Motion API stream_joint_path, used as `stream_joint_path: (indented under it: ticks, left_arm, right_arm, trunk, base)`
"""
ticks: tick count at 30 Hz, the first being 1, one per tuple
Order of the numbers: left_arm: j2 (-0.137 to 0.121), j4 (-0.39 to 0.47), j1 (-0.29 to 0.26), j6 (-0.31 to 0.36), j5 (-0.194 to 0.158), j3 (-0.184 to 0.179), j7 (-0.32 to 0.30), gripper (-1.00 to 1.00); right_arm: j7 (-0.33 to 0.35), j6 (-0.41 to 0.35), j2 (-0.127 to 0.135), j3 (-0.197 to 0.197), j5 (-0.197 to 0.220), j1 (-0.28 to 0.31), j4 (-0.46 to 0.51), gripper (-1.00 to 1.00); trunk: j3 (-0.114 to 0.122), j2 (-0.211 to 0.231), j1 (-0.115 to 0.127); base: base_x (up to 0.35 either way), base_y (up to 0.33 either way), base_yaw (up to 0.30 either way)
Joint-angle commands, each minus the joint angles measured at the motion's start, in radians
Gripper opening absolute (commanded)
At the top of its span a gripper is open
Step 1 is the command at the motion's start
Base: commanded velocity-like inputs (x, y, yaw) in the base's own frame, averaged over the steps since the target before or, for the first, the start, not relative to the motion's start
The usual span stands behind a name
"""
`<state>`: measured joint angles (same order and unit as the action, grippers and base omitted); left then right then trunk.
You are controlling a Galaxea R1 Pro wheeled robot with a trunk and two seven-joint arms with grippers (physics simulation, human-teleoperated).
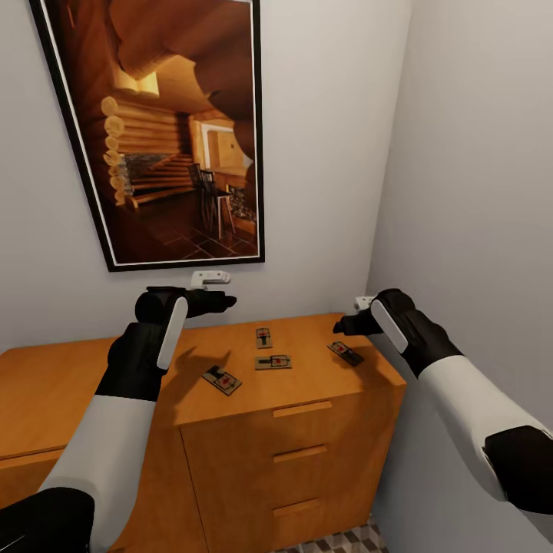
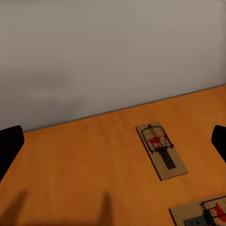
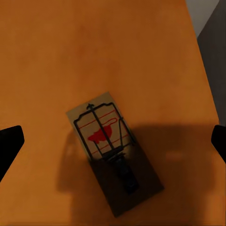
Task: Take the four mousetraps from the cabinet in the bathroom and place them on the bathroom floor. Make sure all four end up on the same floor surface, and ensure that at least two of them are either under or directly next to the same bathroom sink.
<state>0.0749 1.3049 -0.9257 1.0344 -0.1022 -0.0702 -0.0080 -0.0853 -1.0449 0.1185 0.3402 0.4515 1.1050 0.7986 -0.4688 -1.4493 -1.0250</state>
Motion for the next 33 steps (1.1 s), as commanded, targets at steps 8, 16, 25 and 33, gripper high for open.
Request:
stream_joint_path:
  ticks: [8,16,25,33]
  left_arm:
    - [0.0,0.001,-0.001,0.004,-0.005,0.001,0.002,1.0]
    - [0.0,0.001,-0.001,0.004,-0.005,0.001,0.002,1.0]
    - [0.0,0.001,-0.001,0.004,-0.005,0.001,0.002,1.0]
    - [-0.001,0.001,-0.001,0.004,-0.005,0.001,0.002,1.0]
  right_arm:
    - [-0.008,-0.002,0.001,0.005,0.01,0.001,-0.004,1.0]
    - [-0.008,-0.002,0.002,0.005,0.01,0.001,-0.006,1.0]
    - [-0.008,-0.002,0.001,0.005,0.01,-0.004,-0.009,1.0]
    - [-0.009,-0.002,0.0,0.005,0.01,-0.007,-0.029,1.0]
  trunk:
    - [-0.001,-0.001,0.0]
    - [-0.001,-0.001,0.0]
    - [-0.001,-0.001,0.0]
    - [-0.001,-0.001,0.0]
  base:
    - [0.0,0.0,0.0]
    - [0.0,0.0,0.0]
    - [0.0,0.0,0.0]
    - [0.0,0.0,0.0]
